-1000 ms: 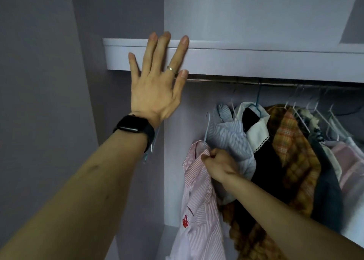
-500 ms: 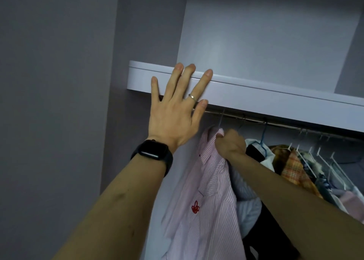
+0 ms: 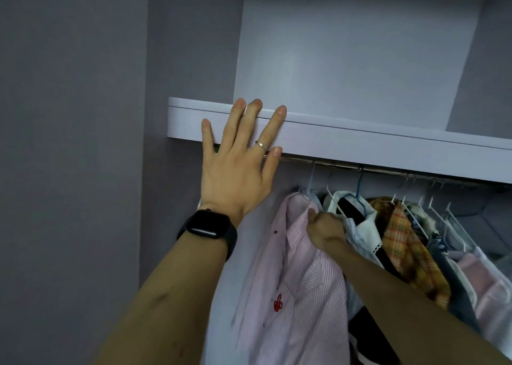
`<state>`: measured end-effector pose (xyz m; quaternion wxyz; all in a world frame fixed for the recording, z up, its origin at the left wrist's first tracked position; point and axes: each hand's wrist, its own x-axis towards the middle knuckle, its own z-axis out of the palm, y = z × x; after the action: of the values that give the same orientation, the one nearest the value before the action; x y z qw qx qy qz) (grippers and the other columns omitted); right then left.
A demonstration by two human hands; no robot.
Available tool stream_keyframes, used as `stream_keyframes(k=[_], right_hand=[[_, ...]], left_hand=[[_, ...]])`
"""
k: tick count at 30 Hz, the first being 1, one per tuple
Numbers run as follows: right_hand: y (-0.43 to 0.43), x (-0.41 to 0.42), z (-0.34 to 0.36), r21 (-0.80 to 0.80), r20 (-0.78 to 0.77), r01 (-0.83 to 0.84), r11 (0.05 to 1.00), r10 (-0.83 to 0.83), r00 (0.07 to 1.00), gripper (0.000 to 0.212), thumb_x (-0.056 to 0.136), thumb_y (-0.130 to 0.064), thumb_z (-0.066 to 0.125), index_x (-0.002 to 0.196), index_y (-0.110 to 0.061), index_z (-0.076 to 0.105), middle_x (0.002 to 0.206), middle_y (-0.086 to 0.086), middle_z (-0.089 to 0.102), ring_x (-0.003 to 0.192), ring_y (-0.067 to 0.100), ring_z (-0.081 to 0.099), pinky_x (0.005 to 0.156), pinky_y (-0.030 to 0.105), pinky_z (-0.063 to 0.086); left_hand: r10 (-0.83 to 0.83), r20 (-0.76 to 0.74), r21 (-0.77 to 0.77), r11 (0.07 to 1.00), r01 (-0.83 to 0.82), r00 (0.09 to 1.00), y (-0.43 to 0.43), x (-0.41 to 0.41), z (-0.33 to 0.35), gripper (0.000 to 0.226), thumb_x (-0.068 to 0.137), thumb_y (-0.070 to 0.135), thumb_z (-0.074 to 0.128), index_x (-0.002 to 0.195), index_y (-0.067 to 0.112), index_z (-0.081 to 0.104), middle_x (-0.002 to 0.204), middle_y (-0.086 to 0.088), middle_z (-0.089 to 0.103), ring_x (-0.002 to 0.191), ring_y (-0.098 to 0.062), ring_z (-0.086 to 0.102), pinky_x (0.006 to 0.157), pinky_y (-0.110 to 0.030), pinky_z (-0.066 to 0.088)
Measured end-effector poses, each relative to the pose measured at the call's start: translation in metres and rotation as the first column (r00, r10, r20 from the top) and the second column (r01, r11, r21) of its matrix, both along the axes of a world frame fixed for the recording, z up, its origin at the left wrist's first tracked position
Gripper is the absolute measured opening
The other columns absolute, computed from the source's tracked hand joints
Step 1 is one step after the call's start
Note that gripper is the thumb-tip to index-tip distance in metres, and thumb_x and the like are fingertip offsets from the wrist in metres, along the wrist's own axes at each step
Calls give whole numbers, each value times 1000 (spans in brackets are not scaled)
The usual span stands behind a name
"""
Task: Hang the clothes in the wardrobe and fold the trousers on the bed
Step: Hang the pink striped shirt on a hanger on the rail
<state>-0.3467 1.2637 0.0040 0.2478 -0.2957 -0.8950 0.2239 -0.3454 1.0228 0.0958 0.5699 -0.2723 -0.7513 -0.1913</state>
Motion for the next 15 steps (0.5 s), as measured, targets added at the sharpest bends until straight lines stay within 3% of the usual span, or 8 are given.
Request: stream_keyframes(k=[2,5,8,11,15], right_hand=[[18,8,6,4,12,127,992,-127,992,62,109,-40,18,129,4,57,141,28,53,132,40,48,110,44,39],[40,18,10,23,147,250,968,-251,957,54,106,-39,30,148,-6,41,160,23,26,147,42,21,117,57,21],[41,15,7,97,215,188,977,-205,955,47,105,-32,33,144,-10,46,154,23,37,143,44,31,115,57,25],[23,7,4,177,169,41,983,-71,983,42,106,-22,30,136,-3,53,142,24,53,131,41,49,111,47,35],[6,6,5,204,165,-22,979,-13,986,42,108,-24,29,131,-2,56,139,21,57,126,37,55,106,39,39]], left_hand=[[2,-12,2,1000,-2,1000,1,0,3,57,106,45,27,160,36,12,165,-3,21,155,-24,10,117,-68,14],[-10,-1,-1,1000,10,1000,5,3,6,57,106,45,27,160,36,11,165,-3,20,155,-24,9,117,-68,13],[-10,15,-10,1000,10,1000,7,4,6,57,106,46,24,160,36,11,166,-3,19,155,-24,8,118,-68,12],[-11,27,-1,1000,11,1000,6,5,5,56,106,45,25,160,36,12,166,-3,19,155,-24,7,118,-67,11],[-18,40,-6,1000,18,999,5,8,0,56,107,44,26,160,36,13,165,-2,20,155,-23,8,118,-67,12]])
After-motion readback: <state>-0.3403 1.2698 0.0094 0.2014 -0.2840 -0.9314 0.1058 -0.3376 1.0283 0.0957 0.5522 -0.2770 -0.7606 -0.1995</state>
